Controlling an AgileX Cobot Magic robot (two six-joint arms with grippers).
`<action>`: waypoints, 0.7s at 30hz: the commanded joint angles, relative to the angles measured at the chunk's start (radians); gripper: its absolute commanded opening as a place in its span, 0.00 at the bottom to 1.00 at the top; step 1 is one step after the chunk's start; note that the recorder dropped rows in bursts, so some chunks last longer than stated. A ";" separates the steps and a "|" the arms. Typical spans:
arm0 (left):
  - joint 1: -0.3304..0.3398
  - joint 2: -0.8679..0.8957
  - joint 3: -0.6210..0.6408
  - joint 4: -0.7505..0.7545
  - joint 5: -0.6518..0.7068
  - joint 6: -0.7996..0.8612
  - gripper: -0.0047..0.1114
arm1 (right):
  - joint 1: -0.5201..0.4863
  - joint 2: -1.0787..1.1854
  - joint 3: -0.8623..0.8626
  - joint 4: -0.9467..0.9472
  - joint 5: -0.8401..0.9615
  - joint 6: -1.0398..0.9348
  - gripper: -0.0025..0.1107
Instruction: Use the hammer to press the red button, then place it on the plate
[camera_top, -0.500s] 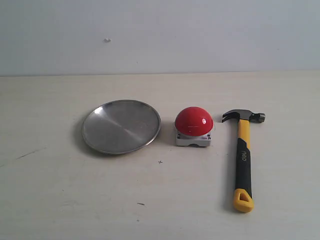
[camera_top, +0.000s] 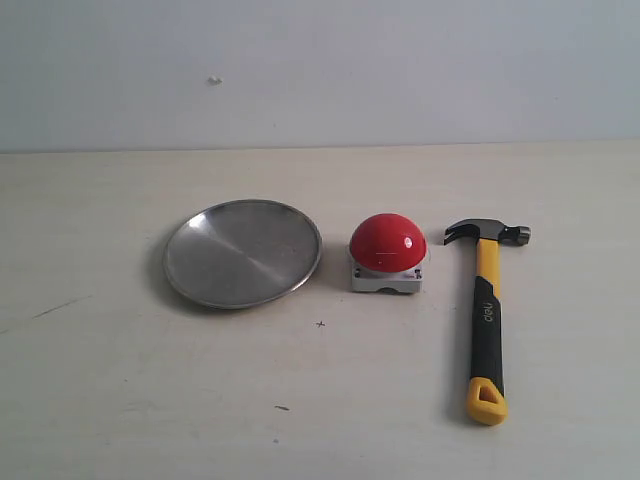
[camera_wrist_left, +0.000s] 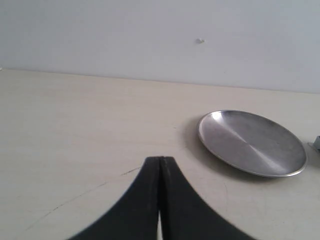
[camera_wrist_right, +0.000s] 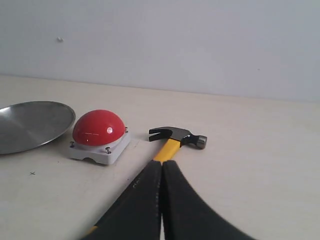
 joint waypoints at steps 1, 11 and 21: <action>0.001 -0.006 0.003 -0.005 -0.005 0.005 0.04 | -0.005 -0.006 0.005 0.009 -0.046 -0.003 0.02; 0.001 -0.006 0.003 -0.005 -0.005 0.005 0.04 | -0.005 -0.006 0.005 0.086 -0.474 0.132 0.02; 0.001 -0.006 0.003 -0.005 -0.005 0.005 0.04 | -0.003 0.034 -0.119 0.003 -0.733 0.712 0.02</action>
